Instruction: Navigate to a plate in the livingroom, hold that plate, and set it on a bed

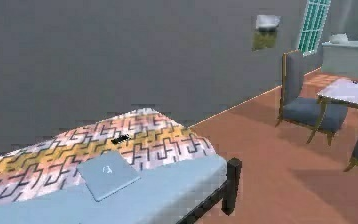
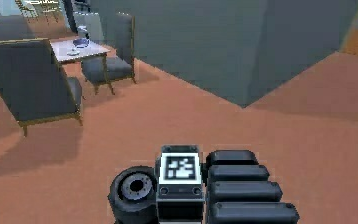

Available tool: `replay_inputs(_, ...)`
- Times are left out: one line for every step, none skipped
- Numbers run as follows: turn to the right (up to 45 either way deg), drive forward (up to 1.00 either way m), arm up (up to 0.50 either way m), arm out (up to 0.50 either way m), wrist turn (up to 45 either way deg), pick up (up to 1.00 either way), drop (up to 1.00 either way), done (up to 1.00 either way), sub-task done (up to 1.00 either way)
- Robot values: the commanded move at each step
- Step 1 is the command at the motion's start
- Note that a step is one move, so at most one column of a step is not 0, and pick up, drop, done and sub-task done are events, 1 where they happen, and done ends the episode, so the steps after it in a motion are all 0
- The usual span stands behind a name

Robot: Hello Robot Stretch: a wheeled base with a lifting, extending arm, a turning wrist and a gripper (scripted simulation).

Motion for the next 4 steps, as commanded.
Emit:
replay_inputs(-45.0,0.0,0.0,0.0,0.0,0.0,0.0,0.0,0.0)
replay_inputs(-30.0,0.0,0.0,0.0,0.0,0.0,0.0,0.0,0.0)
replay_inputs(45.0,0.0,0.0,0.0,0.0,0.0,0.0,0.0,0.0)
replay_inputs(39.0,0.0,0.0,0.0,0.0,0.0,0.0,0.0,0.0)
